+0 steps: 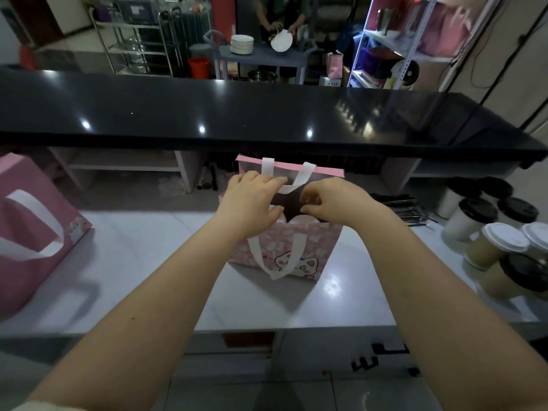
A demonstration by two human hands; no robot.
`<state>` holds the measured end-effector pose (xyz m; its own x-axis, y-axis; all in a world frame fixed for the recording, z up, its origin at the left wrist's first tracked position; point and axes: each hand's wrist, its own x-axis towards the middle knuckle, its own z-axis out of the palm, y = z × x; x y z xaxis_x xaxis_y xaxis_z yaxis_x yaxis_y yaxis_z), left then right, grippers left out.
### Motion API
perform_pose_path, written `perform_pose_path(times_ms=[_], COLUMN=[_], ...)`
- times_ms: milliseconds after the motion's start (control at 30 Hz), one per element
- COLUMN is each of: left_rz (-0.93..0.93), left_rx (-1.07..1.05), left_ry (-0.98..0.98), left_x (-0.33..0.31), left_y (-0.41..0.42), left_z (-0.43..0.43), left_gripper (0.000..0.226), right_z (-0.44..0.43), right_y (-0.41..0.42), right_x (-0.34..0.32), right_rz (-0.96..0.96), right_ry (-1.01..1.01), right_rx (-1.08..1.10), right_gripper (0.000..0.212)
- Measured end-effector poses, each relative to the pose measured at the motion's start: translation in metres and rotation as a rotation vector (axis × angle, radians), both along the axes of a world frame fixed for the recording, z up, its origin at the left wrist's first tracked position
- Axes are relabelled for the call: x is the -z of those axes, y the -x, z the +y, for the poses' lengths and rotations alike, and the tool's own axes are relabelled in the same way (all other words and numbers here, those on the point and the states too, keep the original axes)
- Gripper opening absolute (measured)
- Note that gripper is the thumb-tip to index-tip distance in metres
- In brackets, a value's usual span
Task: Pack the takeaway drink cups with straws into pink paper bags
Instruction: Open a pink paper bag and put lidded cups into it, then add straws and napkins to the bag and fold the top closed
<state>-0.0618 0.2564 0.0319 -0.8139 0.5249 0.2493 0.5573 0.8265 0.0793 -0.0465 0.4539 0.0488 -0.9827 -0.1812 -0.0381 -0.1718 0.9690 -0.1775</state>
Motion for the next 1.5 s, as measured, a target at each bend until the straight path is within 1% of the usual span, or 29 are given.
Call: perform_pose_path(times_ms=[167,300,467,567,667,867,1000,1167,1300,1400,1500], left_rz=[0.037,0.048,0.035,0.003,-0.079,-0.215,-0.276,-0.315,-0.324,-0.350,-0.380], left_rx=[-0.012,-0.008,-0.007,-0.012,-0.026,-0.054,-0.084,-0.154,-0.167,-0.163,-0.156], left_ry=[0.011,-0.013,-0.032,-0.045,-0.033,0.041,0.036,0.036,0.044,-0.016,-0.072], left_x=[-0.020,-0.028,-0.019,0.000,0.026,0.082,0.112,0.140,0.159,0.173,0.184], left_y=[-0.027,-0.055,-0.092,-0.114,-0.136,-0.163,-0.163,-0.135,-0.092,-0.063,-0.037], left_z=[0.039,0.088,0.166,0.209,0.243,0.281,0.287,0.287,0.289,0.296,0.300], left_gripper=[0.047,0.037,0.042,0.041,0.041,0.042,0.041,0.042,0.042,0.042,0.047], right_z=[0.033,0.079,0.150,0.190,0.225,0.266,0.274,0.275,0.270,0.268,0.269], right_y=[-0.031,-0.067,-0.119,-0.149,-0.175,-0.200,-0.195,-0.162,-0.121,-0.091,-0.062], right_x=[-0.012,-0.021,-0.017,0.001,0.031,0.093,0.122,0.143,0.156,0.166,0.173], right_rz=[0.075,0.125,0.160,0.173,0.131,0.049,0.012,-0.008,0.019,-0.013,-0.036], right_ry=[-0.017,0.019,0.085,0.106,0.140,0.250,0.344,0.379,0.309,0.262,0.245], right_rx=[-0.009,0.008,0.055,0.067,0.095,0.181,0.215,0.253,0.255,0.271,0.310], right_gripper=[0.013,0.022,0.022,0.023,0.027,0.030,0.033,0.036,0.035,0.033,0.034])
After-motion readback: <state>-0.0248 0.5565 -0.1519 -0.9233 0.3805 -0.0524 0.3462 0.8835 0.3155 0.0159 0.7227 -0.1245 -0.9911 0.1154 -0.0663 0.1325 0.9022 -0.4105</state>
